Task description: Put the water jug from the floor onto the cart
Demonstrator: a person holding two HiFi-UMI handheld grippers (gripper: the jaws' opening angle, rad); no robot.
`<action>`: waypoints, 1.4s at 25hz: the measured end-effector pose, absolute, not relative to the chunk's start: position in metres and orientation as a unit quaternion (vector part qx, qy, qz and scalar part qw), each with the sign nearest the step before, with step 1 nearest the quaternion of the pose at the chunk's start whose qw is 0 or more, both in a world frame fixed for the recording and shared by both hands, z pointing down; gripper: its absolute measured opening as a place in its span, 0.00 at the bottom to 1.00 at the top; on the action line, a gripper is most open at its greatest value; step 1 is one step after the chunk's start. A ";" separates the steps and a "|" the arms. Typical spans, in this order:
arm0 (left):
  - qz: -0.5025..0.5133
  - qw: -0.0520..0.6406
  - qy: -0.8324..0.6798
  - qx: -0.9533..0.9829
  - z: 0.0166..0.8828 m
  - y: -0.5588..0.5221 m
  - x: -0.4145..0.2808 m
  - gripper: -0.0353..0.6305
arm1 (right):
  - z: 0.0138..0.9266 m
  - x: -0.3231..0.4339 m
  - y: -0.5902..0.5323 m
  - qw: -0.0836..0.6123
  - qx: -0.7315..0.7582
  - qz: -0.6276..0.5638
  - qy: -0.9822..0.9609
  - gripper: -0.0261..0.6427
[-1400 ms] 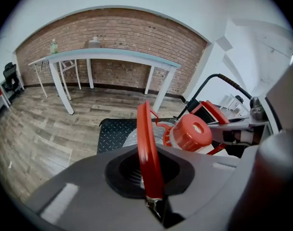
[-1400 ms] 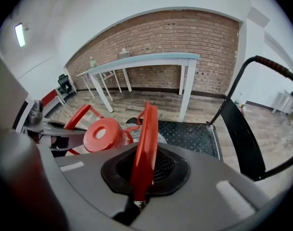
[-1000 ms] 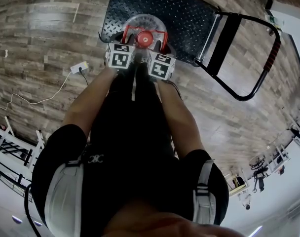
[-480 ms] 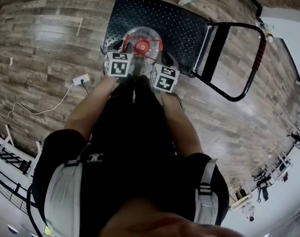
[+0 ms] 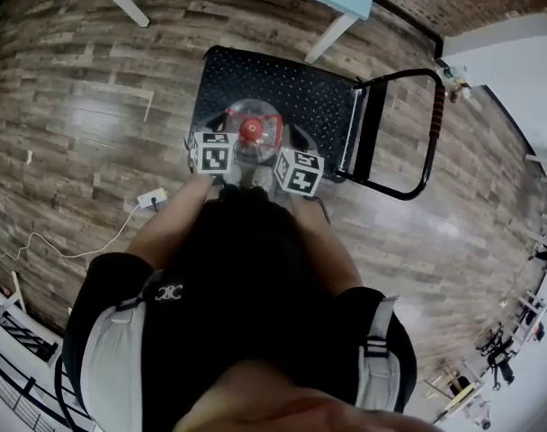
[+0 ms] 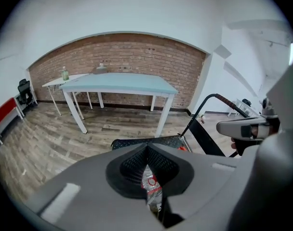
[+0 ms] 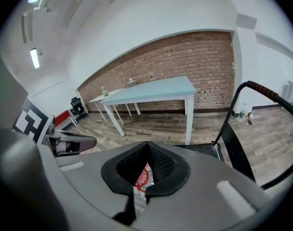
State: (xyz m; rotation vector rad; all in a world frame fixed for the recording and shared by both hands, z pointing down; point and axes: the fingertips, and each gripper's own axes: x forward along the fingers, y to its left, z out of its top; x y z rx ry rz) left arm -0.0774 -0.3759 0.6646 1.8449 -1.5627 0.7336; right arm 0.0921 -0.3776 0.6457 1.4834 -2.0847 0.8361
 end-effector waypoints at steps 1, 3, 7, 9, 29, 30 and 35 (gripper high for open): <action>0.276 0.298 -0.590 0.698 0.659 -0.378 -0.078 0.06 | 0.641 0.092 -0.379 0.219 0.536 0.302 -0.757 0.06; 0.272 0.288 -0.589 0.704 0.647 -0.382 -0.078 0.06 | 0.633 0.090 -0.382 0.214 0.535 0.298 -0.761 0.06; 0.260 0.263 -0.587 0.720 0.620 -0.392 -0.075 0.06 | 0.619 0.083 -0.390 0.206 0.528 0.293 -0.770 0.06; 0.251 0.255 -0.584 0.728 0.610 -0.396 -0.070 0.06 | 0.611 0.085 -0.393 0.195 0.529 0.292 -0.772 0.06; 0.261 0.238 -0.580 0.734 0.596 -0.423 -0.056 0.06 | 0.584 0.110 -0.424 0.128 0.560 0.279 -0.770 0.06; 0.263 0.240 -0.579 0.734 0.599 -0.422 -0.056 0.06 | 0.587 0.110 -0.422 0.129 0.558 0.285 -0.769 0.06; 0.271 0.242 -0.571 0.736 0.604 -0.422 -0.051 0.06 | 0.594 0.107 -0.419 0.134 0.549 0.299 -0.769 0.06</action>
